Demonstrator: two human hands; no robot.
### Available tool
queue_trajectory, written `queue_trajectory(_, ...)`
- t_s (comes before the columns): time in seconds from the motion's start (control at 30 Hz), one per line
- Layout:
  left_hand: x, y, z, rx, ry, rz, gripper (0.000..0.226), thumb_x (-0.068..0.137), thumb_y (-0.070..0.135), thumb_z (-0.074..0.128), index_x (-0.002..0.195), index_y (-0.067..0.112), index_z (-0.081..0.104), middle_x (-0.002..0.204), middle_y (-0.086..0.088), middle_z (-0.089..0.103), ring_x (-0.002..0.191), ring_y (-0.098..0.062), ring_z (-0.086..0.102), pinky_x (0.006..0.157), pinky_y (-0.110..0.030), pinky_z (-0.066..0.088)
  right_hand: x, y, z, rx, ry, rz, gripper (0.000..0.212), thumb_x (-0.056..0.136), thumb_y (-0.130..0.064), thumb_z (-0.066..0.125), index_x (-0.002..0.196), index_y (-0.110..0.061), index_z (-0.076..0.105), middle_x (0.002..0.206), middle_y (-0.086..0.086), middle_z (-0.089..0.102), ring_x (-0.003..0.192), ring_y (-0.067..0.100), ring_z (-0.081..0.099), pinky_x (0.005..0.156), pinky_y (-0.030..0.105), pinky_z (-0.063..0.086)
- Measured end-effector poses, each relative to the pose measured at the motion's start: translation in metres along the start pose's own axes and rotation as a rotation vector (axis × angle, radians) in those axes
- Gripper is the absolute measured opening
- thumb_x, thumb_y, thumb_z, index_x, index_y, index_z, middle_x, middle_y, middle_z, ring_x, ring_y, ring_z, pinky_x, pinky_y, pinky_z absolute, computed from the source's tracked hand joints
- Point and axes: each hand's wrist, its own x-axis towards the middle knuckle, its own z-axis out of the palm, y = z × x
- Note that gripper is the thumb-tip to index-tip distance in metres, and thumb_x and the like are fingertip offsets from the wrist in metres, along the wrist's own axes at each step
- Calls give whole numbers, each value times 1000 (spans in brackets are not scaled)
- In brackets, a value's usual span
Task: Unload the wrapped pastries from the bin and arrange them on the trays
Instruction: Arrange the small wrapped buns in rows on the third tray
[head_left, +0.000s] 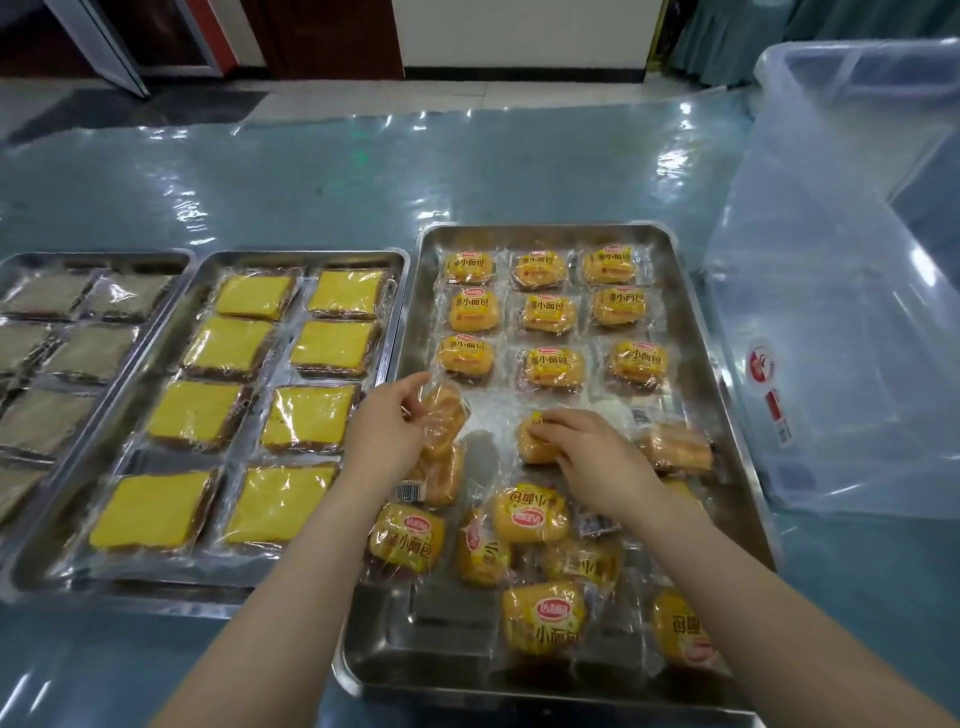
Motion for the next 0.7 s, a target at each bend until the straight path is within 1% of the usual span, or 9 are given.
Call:
queue_trajectory(0.13, 0, -1, -1, -18, -12, 8, 52, 82, 2, 63, 127, 28, 57, 77, 10, 56, 70, -6, 54, 55, -19, 39, -3, 6, -9, -28, -25, 141, 44, 92, -44, 50, 135, -34, 46, 121, -1, 52, 107, 22, 52, 83, 41, 50)
queue_trajectory(0.2, -2, -2, -1, -24, -36, 5, 51, 82, 4, 65, 127, 27, 57, 78, 9, 57, 71, -7, 55, 56, -20, 40, -4, 5, -12, -37, -59, 175, 41, 93, -48, 45, 129, -28, 51, 110, 2, 61, 96, 24, 59, 77, 38, 51)
queue_trajectory(0.27, -3, -2, -1, -33, -43, 4, 51, 82, 5, 66, 127, 26, 57, 77, 8, 58, 71, -8, 55, 57, -22, 42, -3, 2, -14, -86, 24, 156, 30, 94, -43, 46, 110, -21, 60, 101, 1, 63, 91, 23, 58, 71, 34, 48)
queue_trajectory(0.33, -2, -1, -1, -41, -50, -1, 51, 82, 4, 65, 128, 26, 57, 77, 8, 58, 71, -9, 55, 59, -24, 45, -2, 2, -14, -82, 94, 119, 18, 92, -28, 52, 104, -19, 62, 107, -1, 56, 101, 21, 53, 75, 32, 45)
queue_trajectory(0.4, -2, -1, -2, -47, -55, -2, 53, 82, 2, 64, 128, 26, 56, 78, 8, 58, 71, -9, 56, 60, -25, 47, 0, 3, -14, -48, 10, 49, 35, 87, -8, 49, 118, -19, 59, 133, -2, 49, 124, 22, 42, 94, 35, 41)
queue_trajectory(0.47, -1, -1, -1, -50, -59, -1, 53, 83, 1, 63, 129, 27, 56, 78, 8, 58, 71, -8, 55, 60, -23, 46, -1, 5, -17, 1, -97, 40, 55, 82, 3, 44, 129, -23, 54, 146, -5, 40, 134, 19, 34, 106, 36, 35)
queue_trajectory(0.53, 1, -1, 0, -62, -52, 0, 54, 83, 1, 62, 130, 28, 54, 80, 8, 58, 71, -7, 55, 58, -21, 45, -2, 9, -20, -3, -92, 68, 58, 81, 3, 44, 130, -28, 54, 143, -6, 43, 129, 19, 39, 103, 37, 39)
queue_trajectory(0.6, 3, -1, -1, -87, -25, -14, 58, 84, 2, 62, 133, 30, 50, 81, 9, 58, 71, -7, 57, 55, -20, 44, -2, 13, -22, -64, -71, 107, 57, 81, -1, 45, 129, -32, 55, 131, -3, 49, 119, 22, 45, 91, 38, 45)
queue_trajectory(0.7, 6, 0, -1, -89, -16, -16, 65, 85, 1, 61, 139, 30, 41, 80, 8, 58, 69, -7, 55, 54, -19, 39, 2, 12, -30, -136, -91, 178, 58, 80, -2, 44, 127, -34, 56, 116, 2, 51, 107, 25, 48, 80, 36, 45)
